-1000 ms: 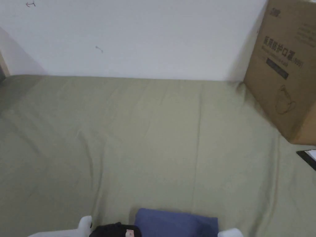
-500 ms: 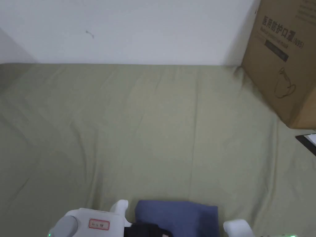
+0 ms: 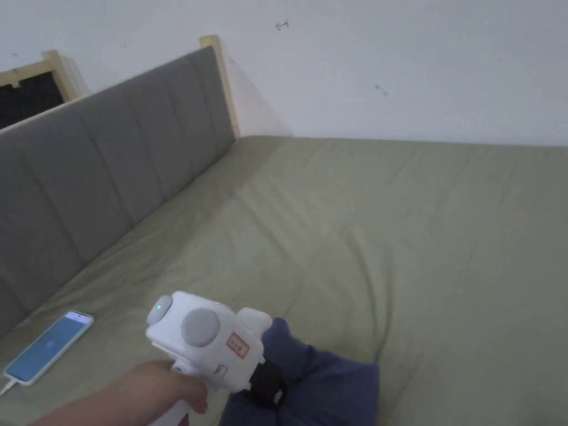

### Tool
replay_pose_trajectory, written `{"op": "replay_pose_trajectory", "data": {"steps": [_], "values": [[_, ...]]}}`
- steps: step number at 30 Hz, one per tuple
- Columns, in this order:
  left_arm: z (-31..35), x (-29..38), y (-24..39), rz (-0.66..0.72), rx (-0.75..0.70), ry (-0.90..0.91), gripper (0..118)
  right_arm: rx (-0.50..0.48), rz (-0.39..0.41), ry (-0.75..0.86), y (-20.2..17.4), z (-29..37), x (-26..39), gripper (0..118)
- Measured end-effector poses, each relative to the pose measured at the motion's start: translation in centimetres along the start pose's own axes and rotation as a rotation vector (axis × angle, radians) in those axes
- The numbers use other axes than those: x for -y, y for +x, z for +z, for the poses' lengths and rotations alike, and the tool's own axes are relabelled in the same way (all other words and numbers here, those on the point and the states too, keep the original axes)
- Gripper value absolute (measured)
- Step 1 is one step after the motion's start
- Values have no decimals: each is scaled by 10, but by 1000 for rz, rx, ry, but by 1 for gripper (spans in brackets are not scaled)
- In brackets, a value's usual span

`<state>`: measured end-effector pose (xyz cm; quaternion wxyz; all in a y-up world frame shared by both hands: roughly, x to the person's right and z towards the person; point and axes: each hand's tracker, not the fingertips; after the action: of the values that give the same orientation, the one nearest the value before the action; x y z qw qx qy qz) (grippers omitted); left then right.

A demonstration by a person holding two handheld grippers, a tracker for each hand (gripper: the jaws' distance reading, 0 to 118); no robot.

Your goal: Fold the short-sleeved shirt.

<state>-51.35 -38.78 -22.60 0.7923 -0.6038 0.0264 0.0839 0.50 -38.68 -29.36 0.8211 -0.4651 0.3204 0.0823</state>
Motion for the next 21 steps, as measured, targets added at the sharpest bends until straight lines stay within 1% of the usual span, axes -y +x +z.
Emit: {"op": "replay_pose_trajectory", "data": {"steps": [3, 4, 5, 6, 7, 8, 9, 10, 12, 14, 15, 16, 17, 18, 19, 20, 21], "values": [[-3, -7, -50, 17, -261, -90, 26, -4, 0, 2, -12, -2, -3, 0], [-4, -9, -62, 24, -337, -100, 26, -5, 5, -4, -7, -9, -4, 0], [-9, -10, -70, 6, -418, -113, 28, -2, 4, -12, -8, -11, -5, 0], [-15, -10, -75, -22, -496, -119, 36, 4, -2, -22, -9, -12, -7, 0], [-22, -9, -79, -67, -563, -120, 58, 12, -16, -31, -8, -12, -7, 0], [-26, -6, -80, -98, -612, -126, 99, 18, -36, -36, -8, -11, -8, 0], [-29, -4, -82, -96, -693, -123, 117, 19, -49, -35, -7, -9, -8, 0], [-29, -4, -86, -76, -780, -119, 118, 19, -55, -33, -5, -7, -9, 0], [-17, -4, -92, -45, -824, -85, 117, 26, -53, -26, -4, -1, -9, 0], [-6, 0, -94, 36, -905, -12, 118, 59, -37, -9, -1, 5, -10, 0], [2, 1, -89, 77, -876, 50, 118, 75, -33, 1, 1, 9, -11, 0], [16, 4, -81, 146, -792, 121, 118, 86, -33, 15, 3, 14, -11, 0], [27, 8, -71, 215, -667, 186, 118, 93, -36, 29, 5, 18, -12, 0], [36, 13, -58, 314, -465, 274, 118, 100, -45, 57, 7, 24, -13, 0], [43, 20, -42, 398, -230, 348, 117, 101, -59, 98, 10, 31, -13, 0], [47, 27, -24, 462, -4, 393, 114, 102, -70, 127, 13, 39, -13, 0], [52, 33, -3, 492, 115, 430, 108, 103, -75, 149, 14, 45, -14, 0]]}}
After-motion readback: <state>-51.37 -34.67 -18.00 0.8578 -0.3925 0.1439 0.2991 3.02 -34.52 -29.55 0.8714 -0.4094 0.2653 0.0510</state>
